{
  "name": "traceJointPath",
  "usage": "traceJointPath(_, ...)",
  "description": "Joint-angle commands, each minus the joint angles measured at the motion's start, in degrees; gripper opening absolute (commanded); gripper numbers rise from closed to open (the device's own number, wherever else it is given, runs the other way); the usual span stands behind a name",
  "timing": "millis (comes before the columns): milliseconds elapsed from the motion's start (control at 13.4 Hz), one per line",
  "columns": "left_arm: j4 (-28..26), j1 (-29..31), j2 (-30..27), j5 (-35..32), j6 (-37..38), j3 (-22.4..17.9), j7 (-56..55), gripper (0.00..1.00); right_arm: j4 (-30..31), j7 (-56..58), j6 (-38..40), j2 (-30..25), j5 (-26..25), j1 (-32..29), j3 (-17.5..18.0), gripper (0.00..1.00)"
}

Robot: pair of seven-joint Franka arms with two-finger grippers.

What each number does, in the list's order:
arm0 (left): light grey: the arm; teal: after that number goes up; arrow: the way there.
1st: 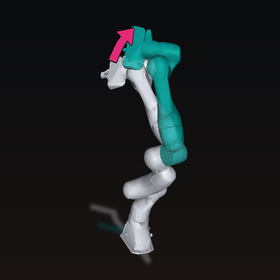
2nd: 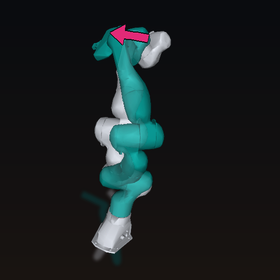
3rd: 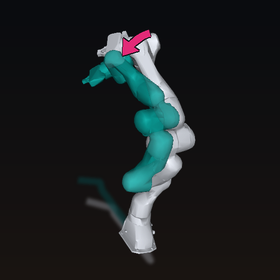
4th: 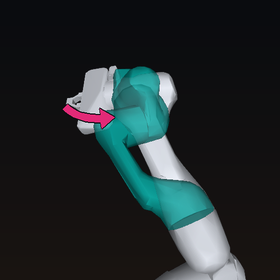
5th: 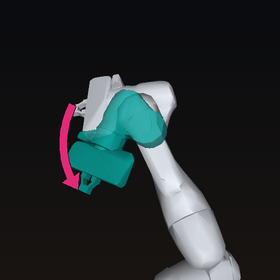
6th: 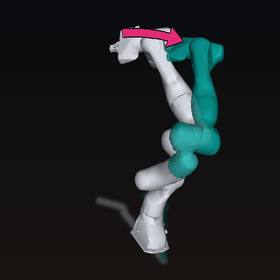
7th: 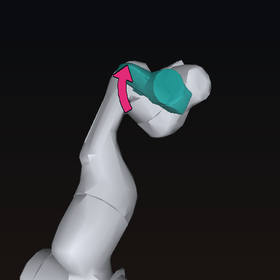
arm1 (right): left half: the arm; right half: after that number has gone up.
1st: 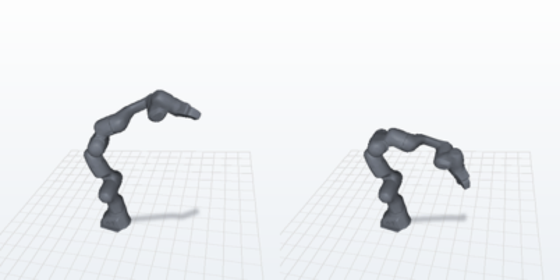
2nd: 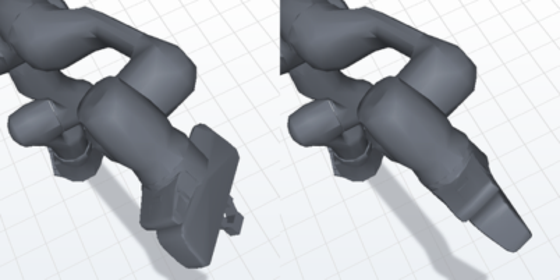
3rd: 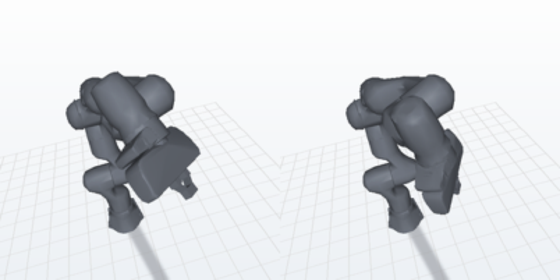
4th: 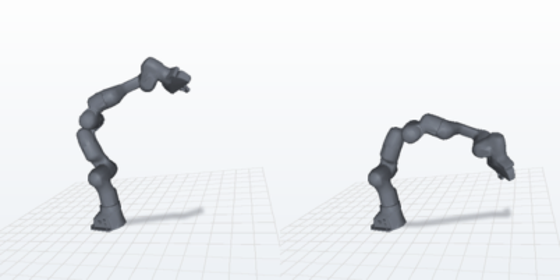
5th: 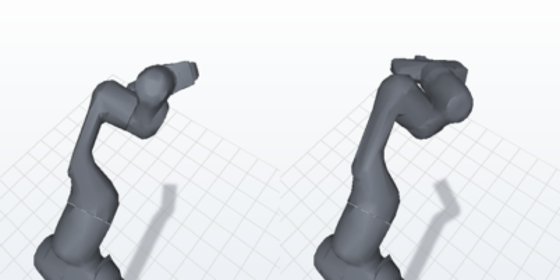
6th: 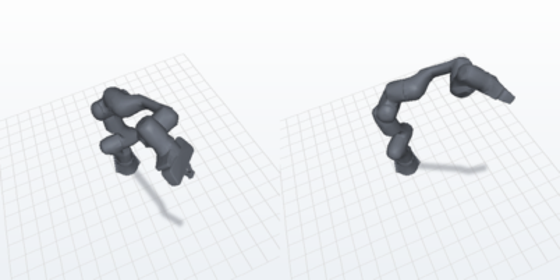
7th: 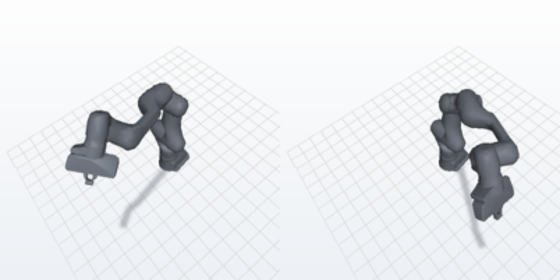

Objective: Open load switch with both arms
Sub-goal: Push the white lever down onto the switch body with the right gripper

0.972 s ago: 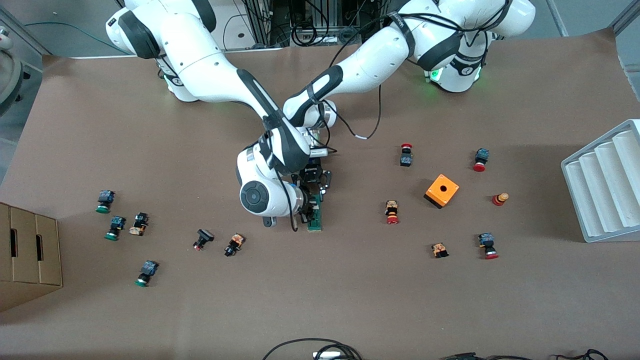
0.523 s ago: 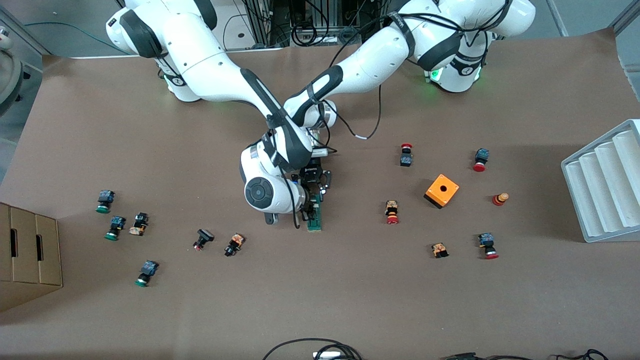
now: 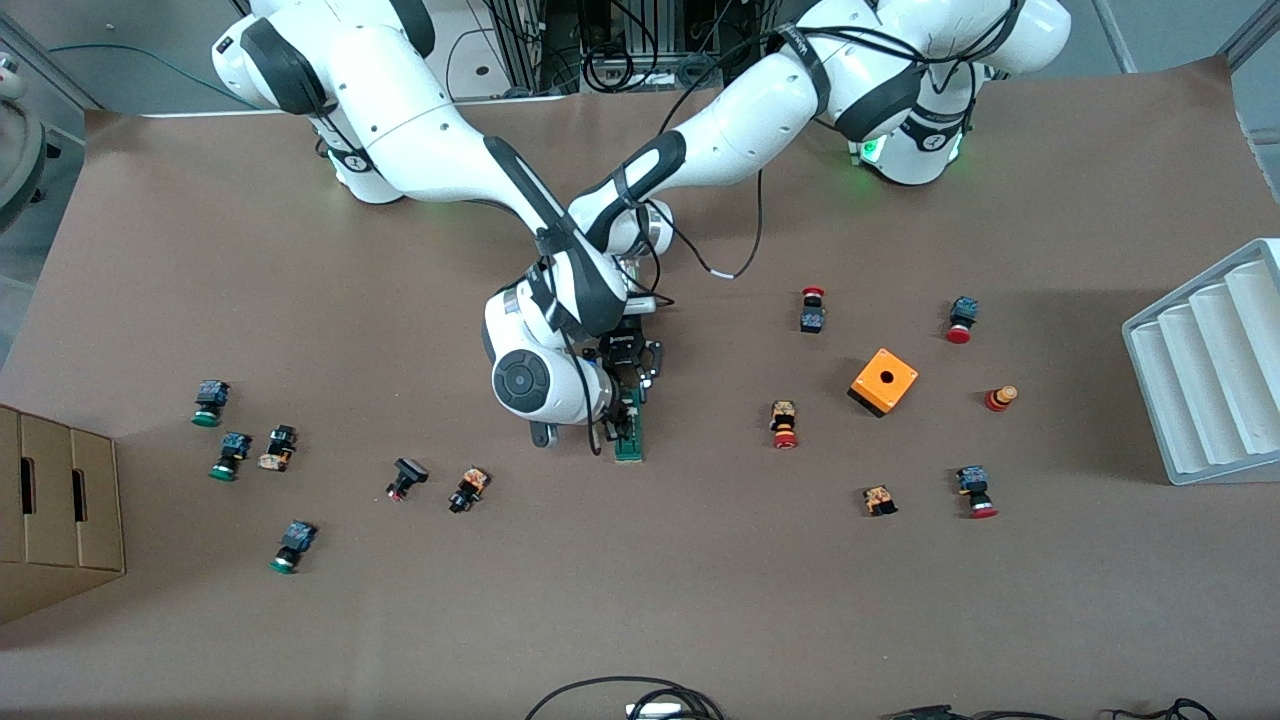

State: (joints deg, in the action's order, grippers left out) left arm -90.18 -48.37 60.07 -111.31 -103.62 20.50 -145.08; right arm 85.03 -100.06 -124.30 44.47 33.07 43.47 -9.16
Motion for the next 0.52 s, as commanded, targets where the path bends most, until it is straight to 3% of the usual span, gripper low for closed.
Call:
traceJointPath(0, 1.32, -0.41, 1.1, 0.57, -0.36, -0.38, 0.15, 0.56, 2.69, -0.05, -1.74, -0.44, -2.04, 0.38, 0.19, 0.2)
traceJointPath(224, 1.32, -0.41, 1.1, 0.48, -0.36, -0.38, 0.15, 0.56, 2.25, -0.4, -1.56, -0.7, -2.04, 0.12, 0.19, 0.2)
traceJointPath(449, 1.32, -0.41, 1.1, 0.48, -0.36, -0.38, 0.15, 0.56, 1.37, -0.4, -0.95, -1.49, -1.78, -0.41, 0.19, 0.28)
